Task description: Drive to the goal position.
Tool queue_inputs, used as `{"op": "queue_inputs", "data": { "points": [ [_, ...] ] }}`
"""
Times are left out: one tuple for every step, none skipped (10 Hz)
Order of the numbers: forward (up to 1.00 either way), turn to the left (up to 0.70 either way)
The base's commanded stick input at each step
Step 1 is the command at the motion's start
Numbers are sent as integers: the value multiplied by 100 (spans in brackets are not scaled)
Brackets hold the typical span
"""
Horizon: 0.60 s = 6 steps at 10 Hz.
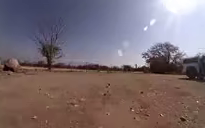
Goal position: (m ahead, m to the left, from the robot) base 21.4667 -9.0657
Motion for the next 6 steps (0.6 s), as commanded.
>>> {"op": "queue_inputs", "data": {
  "points": [
    [50,0],
    [50,0],
    [50,0],
    [50,0],
    [50,0],
    [50,0]
  ]
}}
